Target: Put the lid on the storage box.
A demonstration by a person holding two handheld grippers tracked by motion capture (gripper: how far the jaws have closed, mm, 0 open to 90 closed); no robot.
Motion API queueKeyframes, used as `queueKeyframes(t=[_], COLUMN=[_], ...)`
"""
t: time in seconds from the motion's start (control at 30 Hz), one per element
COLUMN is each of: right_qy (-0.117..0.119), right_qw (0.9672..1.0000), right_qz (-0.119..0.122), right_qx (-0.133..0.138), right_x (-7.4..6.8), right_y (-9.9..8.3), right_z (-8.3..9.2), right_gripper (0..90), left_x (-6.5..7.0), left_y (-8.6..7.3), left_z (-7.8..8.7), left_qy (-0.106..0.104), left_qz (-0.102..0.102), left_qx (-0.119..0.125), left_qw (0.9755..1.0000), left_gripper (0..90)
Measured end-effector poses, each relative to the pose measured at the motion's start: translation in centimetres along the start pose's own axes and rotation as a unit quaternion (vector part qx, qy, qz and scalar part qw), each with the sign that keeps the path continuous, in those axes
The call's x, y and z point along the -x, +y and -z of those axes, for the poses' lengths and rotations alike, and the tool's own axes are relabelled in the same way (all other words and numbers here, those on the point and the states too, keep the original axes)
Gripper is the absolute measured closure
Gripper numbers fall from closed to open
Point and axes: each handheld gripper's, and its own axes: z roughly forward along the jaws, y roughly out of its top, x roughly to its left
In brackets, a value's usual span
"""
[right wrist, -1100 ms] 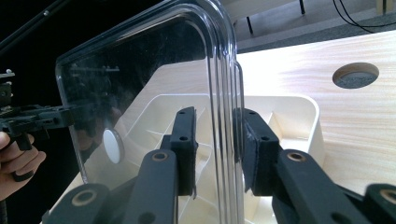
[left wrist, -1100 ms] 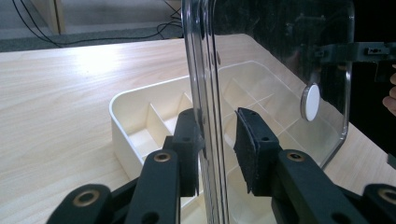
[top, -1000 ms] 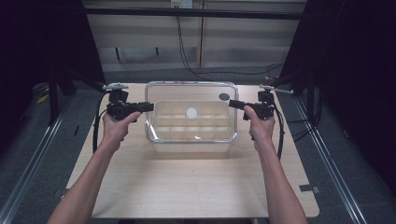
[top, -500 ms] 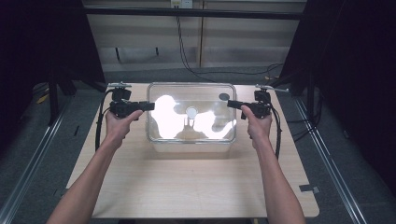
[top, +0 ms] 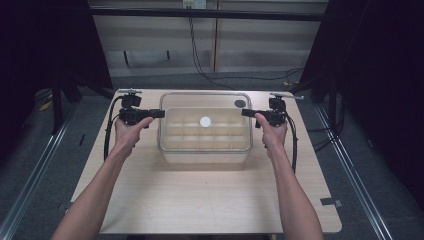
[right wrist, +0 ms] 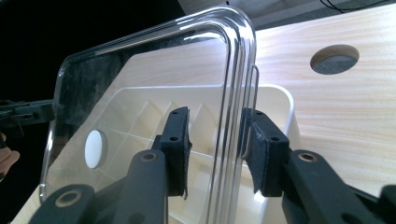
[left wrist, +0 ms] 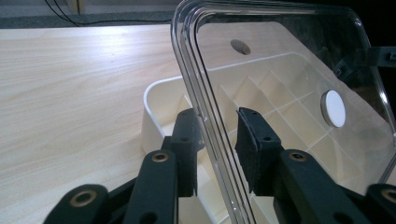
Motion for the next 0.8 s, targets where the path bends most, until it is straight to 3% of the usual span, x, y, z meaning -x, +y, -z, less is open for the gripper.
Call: queueKeyframes(t=[0.5,0.57,0.8], right_qy=[-0.023,-0.039,-0.049], right_qw=[0.9995,0.9990,0.9984], right_qz=[-0.004,0.002,-0.001], right_qx=[-0.020,-0.022,-0.029], right_x=[0.8,0.8,1.0], right_y=[-0.5,-0.6,-0.9], right_z=[-1.5,-1.8,-2.3], right_gripper=[56.9,53.2,51.8], left_x=[-1.0,-0.8,-1.3], left_y=[-0.6,-0.7,-1.0], left_z=[-1.9,-2.1,-2.6], left_qy=[-0.007,-0.004,-0.011], left_qz=[0.024,0.027,0.038], left_qx=[-0.017,-0.020,-0.024], left_qw=[0.9995,0.9994,0.9989], left_gripper=[64.0,63.0,61.9])
